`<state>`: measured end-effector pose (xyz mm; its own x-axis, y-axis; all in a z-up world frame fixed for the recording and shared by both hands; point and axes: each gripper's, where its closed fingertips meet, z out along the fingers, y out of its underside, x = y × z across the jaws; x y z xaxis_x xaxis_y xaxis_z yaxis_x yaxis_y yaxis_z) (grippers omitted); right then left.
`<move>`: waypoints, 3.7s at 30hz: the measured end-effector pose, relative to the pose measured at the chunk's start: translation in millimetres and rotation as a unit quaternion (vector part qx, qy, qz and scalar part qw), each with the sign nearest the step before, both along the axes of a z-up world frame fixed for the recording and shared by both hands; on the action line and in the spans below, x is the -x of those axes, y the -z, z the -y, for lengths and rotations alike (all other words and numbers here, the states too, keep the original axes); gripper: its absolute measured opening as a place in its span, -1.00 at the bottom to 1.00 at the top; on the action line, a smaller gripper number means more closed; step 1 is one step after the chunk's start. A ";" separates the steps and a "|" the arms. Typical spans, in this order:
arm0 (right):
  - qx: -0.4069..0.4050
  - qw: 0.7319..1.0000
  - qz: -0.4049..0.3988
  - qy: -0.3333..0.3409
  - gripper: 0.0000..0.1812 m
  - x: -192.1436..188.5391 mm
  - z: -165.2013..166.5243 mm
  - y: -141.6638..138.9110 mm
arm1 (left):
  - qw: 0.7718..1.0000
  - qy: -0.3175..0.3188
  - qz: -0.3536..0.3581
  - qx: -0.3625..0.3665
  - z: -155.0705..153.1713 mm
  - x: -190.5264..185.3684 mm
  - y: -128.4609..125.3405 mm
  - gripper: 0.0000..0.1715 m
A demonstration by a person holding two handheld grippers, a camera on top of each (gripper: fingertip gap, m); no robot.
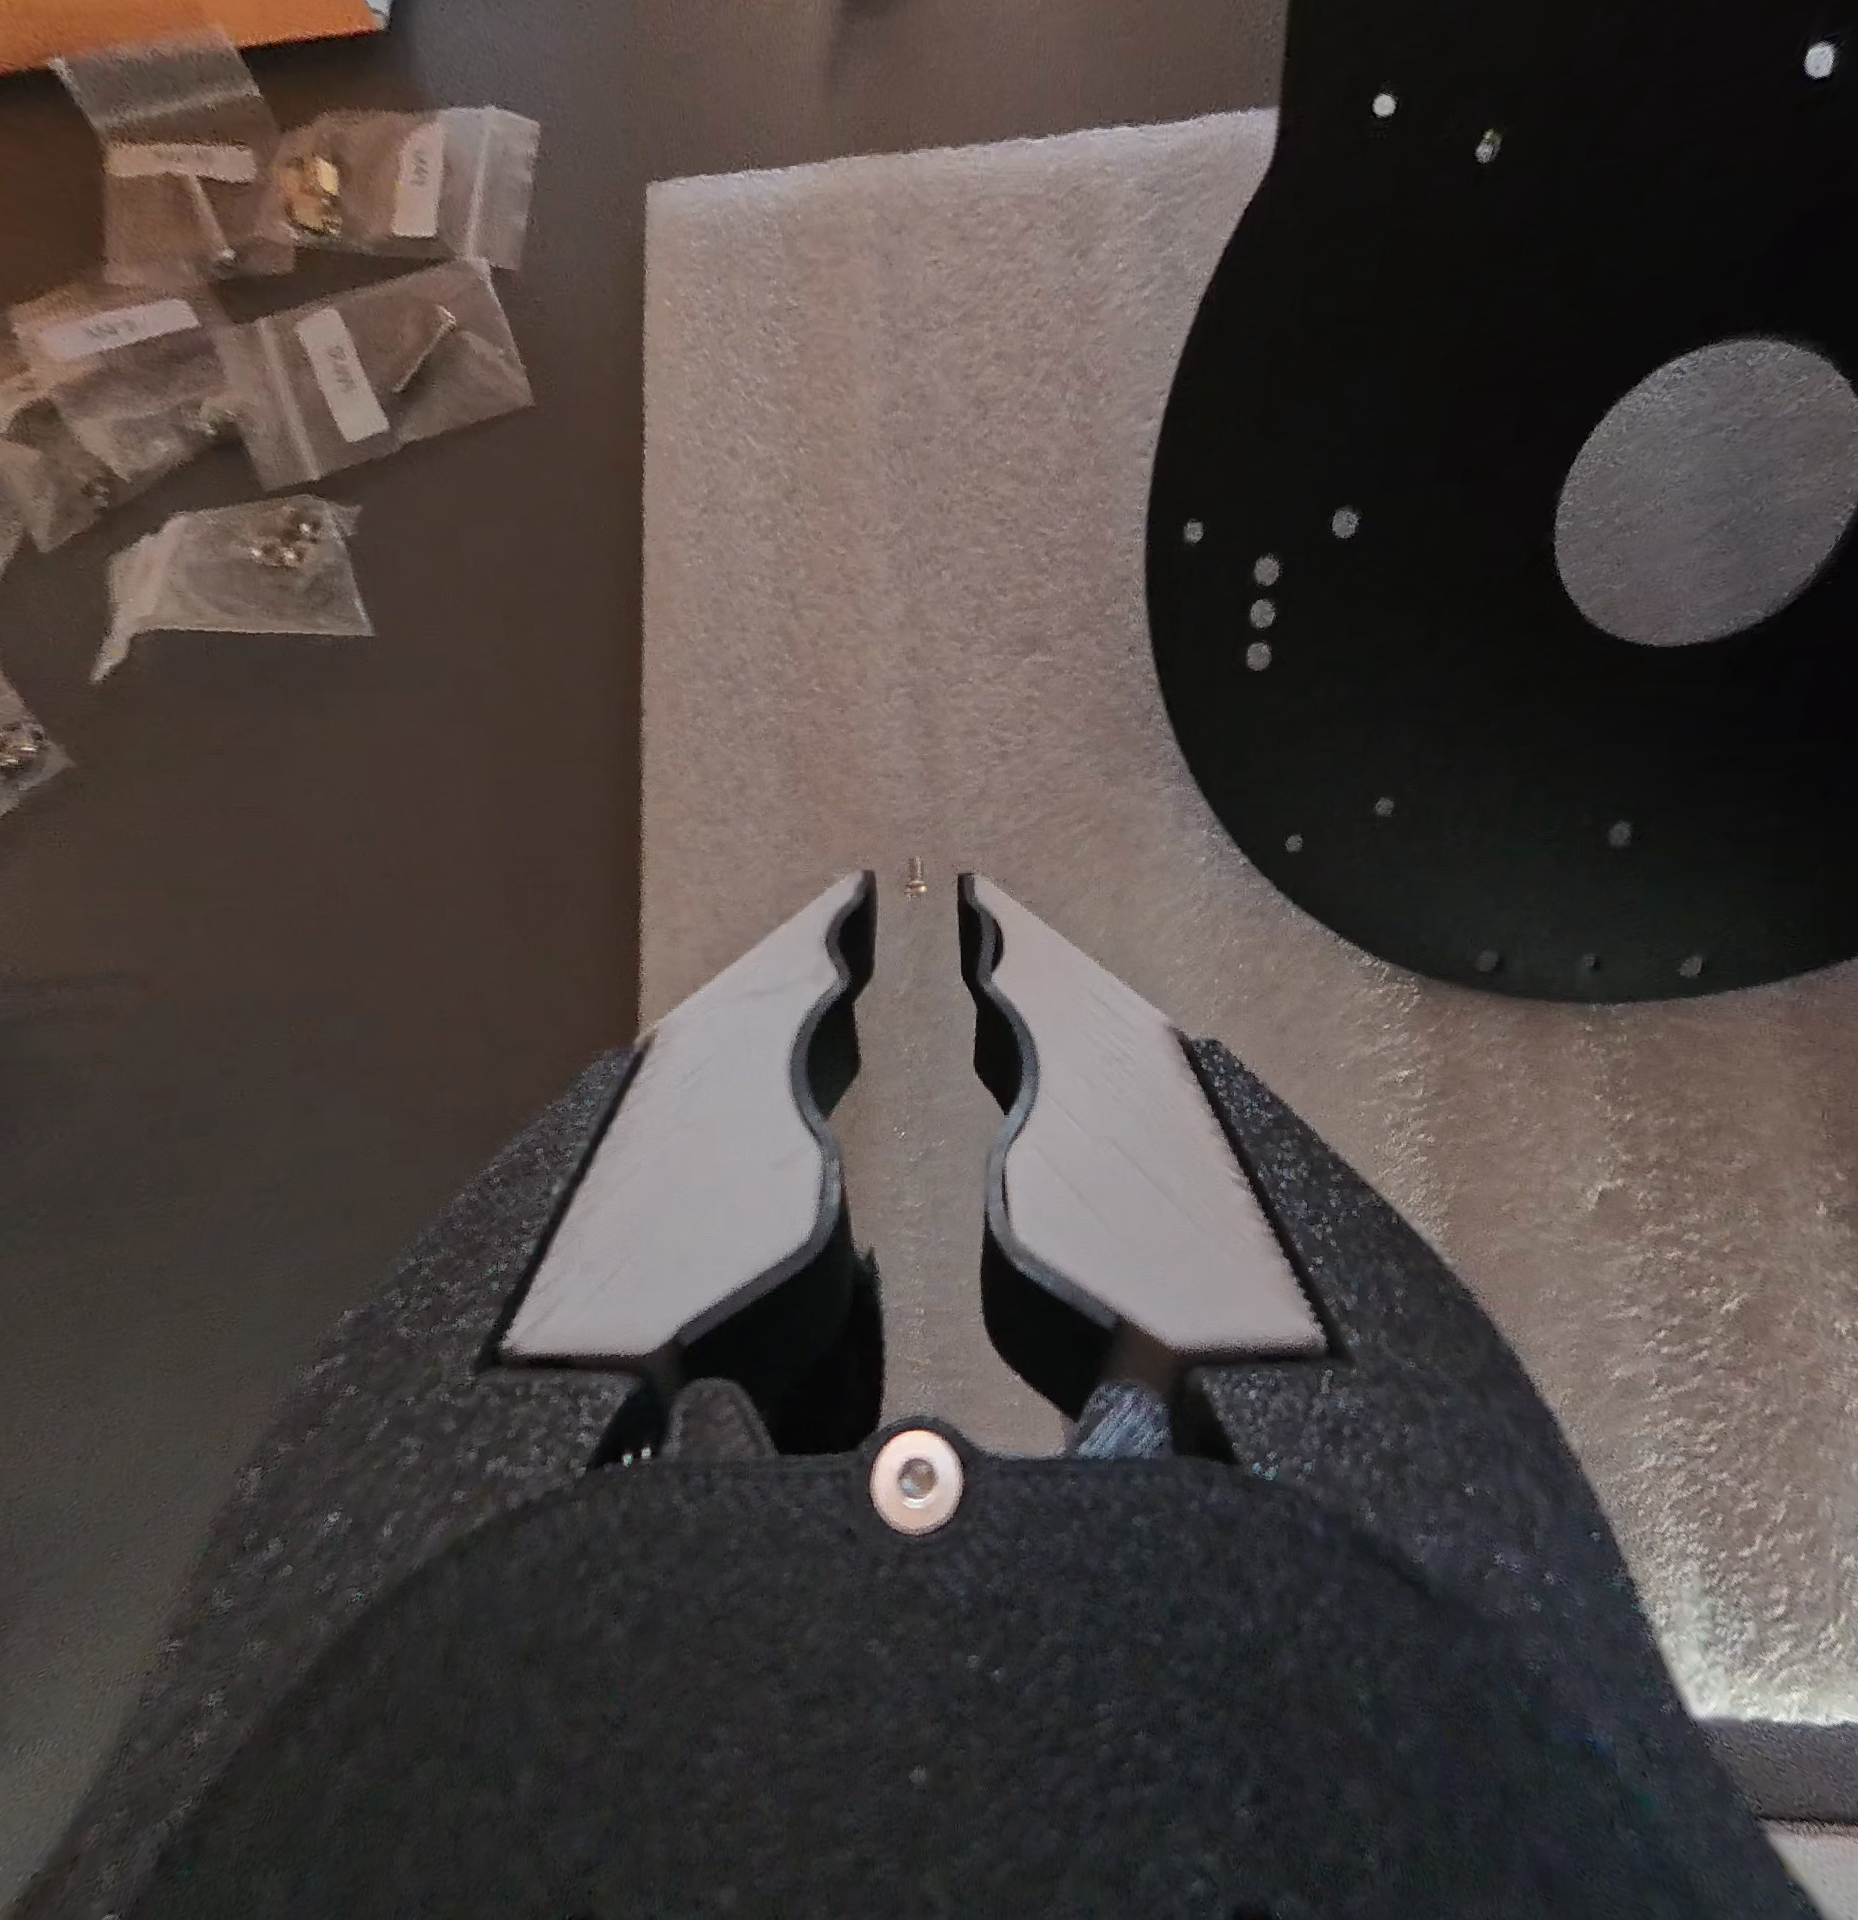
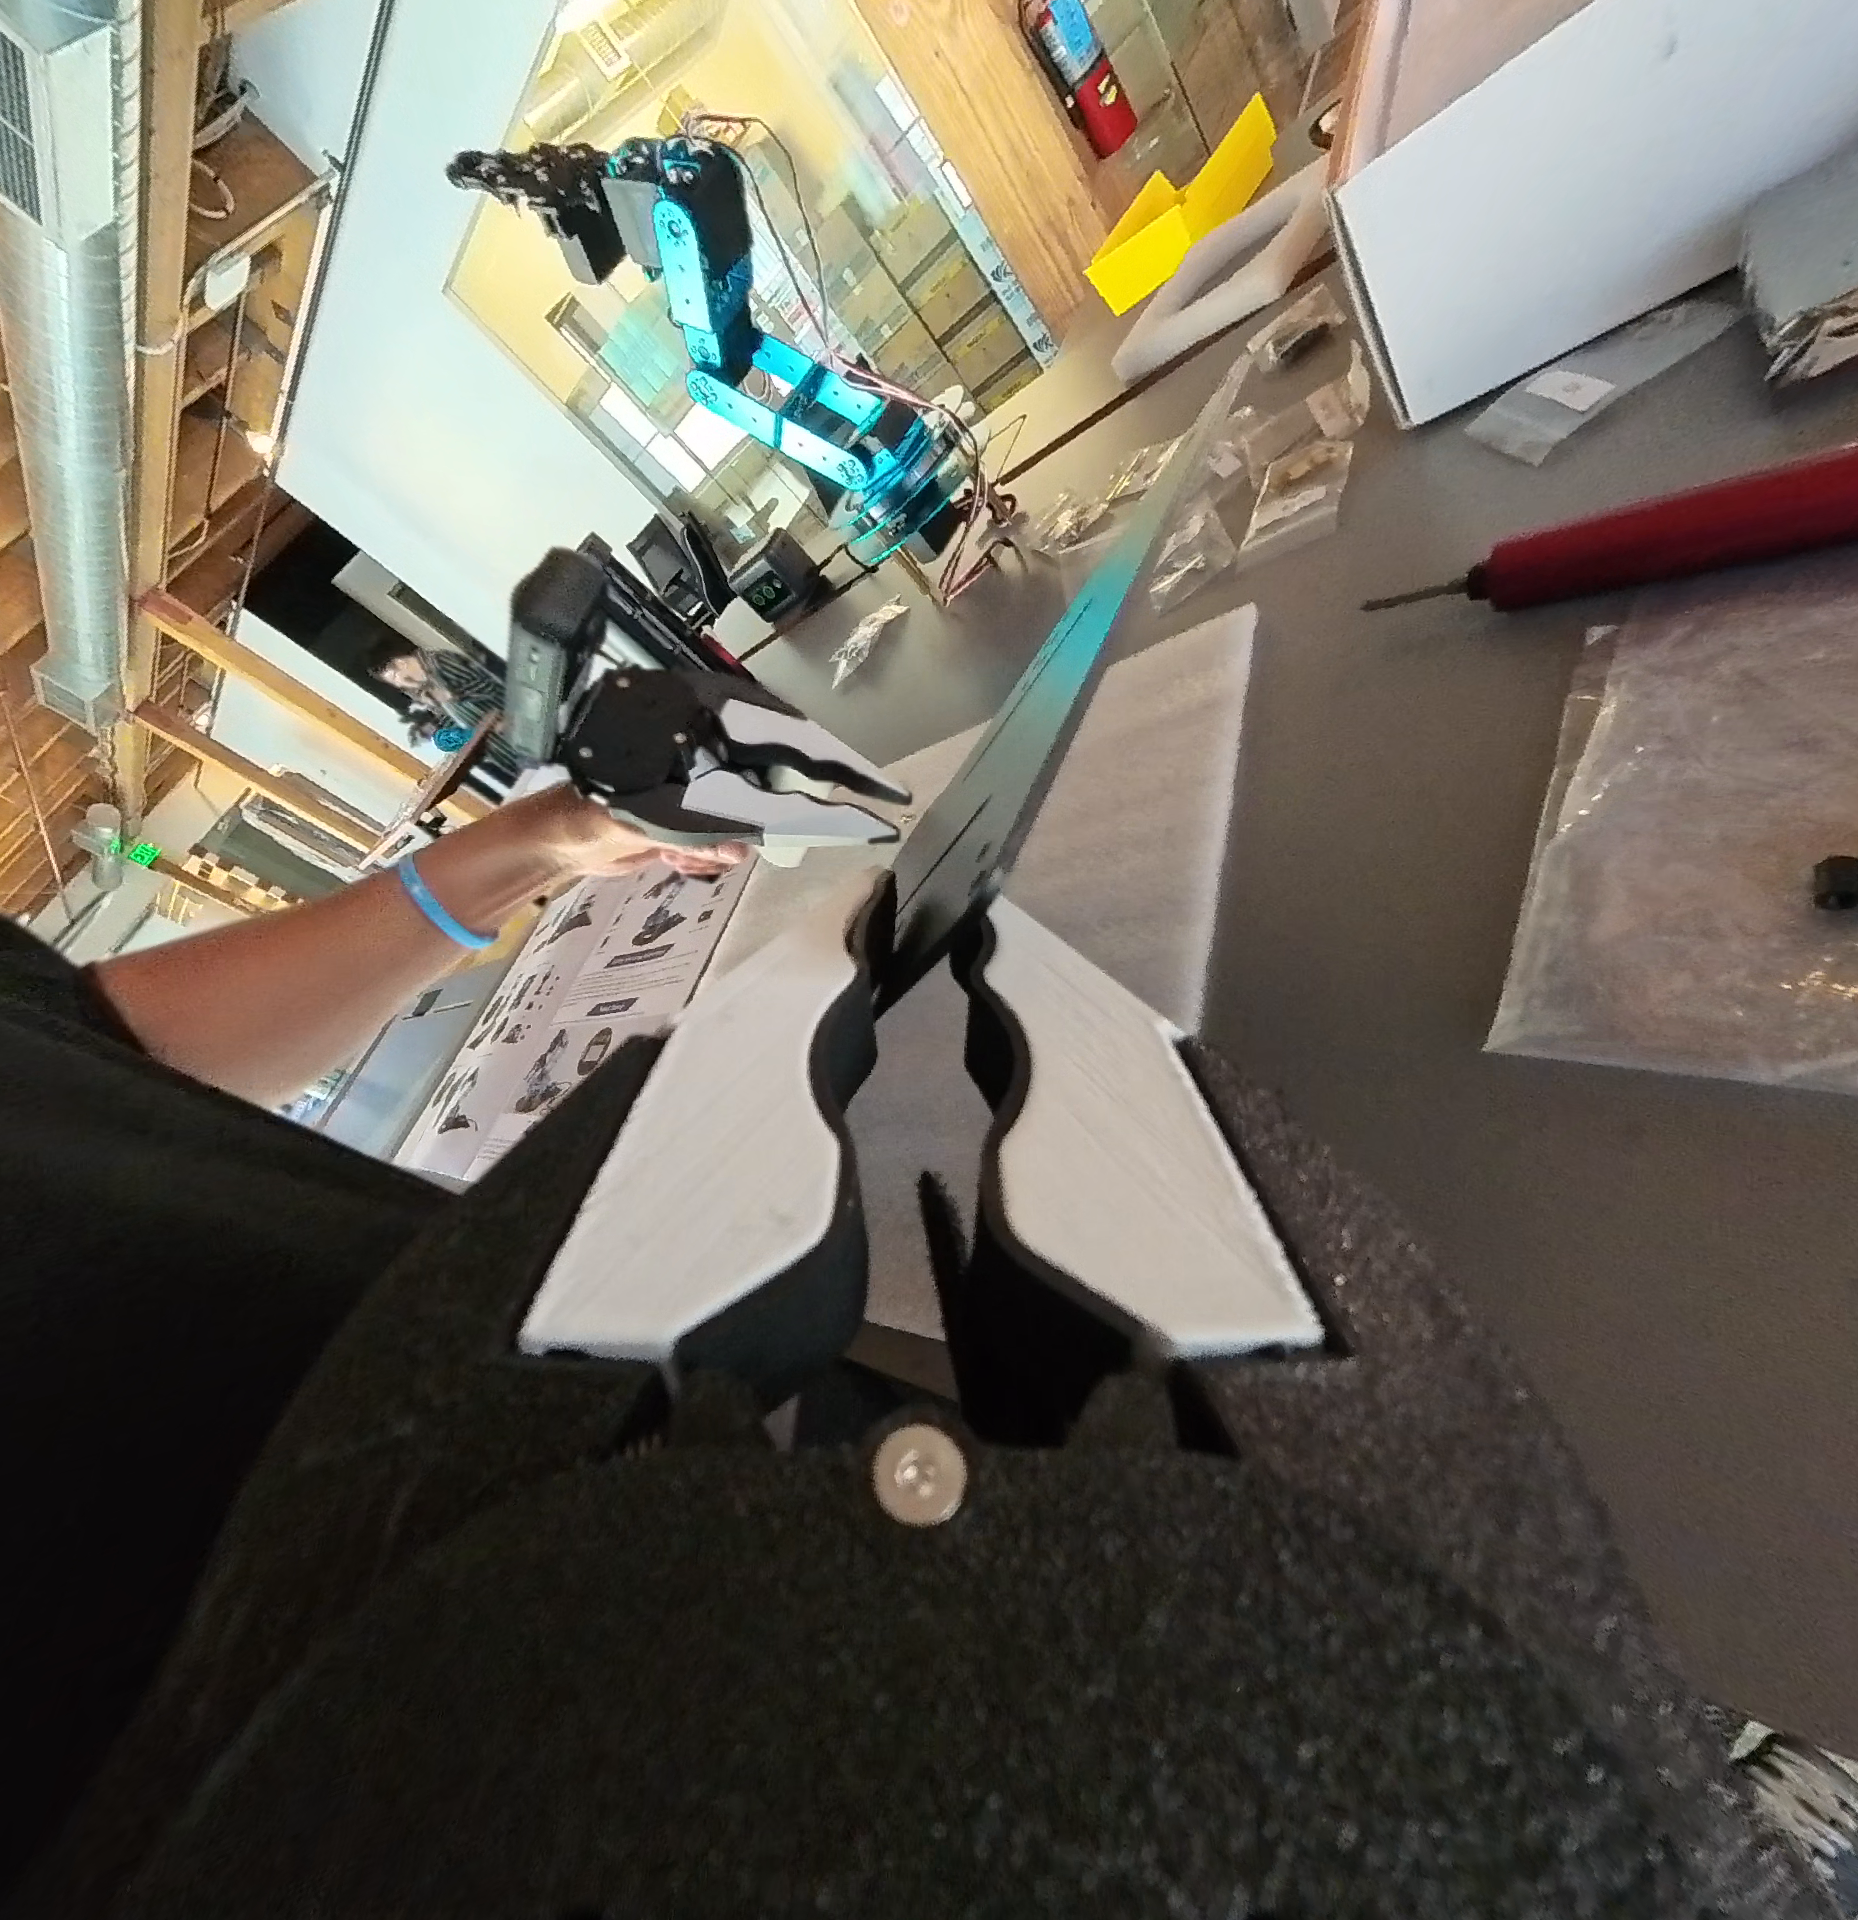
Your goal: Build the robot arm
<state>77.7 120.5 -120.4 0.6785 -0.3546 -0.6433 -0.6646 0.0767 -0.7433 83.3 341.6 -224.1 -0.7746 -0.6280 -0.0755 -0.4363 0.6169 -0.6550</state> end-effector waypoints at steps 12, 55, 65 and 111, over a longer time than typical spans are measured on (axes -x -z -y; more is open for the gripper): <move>0.012 0.996 0.079 -0.025 -0.90 11.0 -11.7 -25.0 | 0.998 0.038 -0.005 0.048 4.2 2.4 3.4 -0.95; 0.035 0.997 0.062 -0.036 -0.89 6.5 -15.0 -23.5 | 0.878 -0.473 0.011 0.077 -5.4 0.4 -0.9 -0.82; 0.034 0.997 0.059 -0.039 -0.89 4.3 -15.5 -22.5 | 0.889 -0.456 0.015 0.048 -6.6 6.0 1.2 -0.85; 0.029 0.990 0.123 -0.057 -0.92 8.0 -35.0 -46.8 | 0.978 0.206 0.035 0.012 159.3 -71.7 -188.9 -0.96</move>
<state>69.7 155.5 -73.6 0.8497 -0.2987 -0.4344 -0.4650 -0.0361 -0.8846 155.0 182.3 -35.2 -0.9557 -0.2658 -0.1265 -0.1073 0.7147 -0.6912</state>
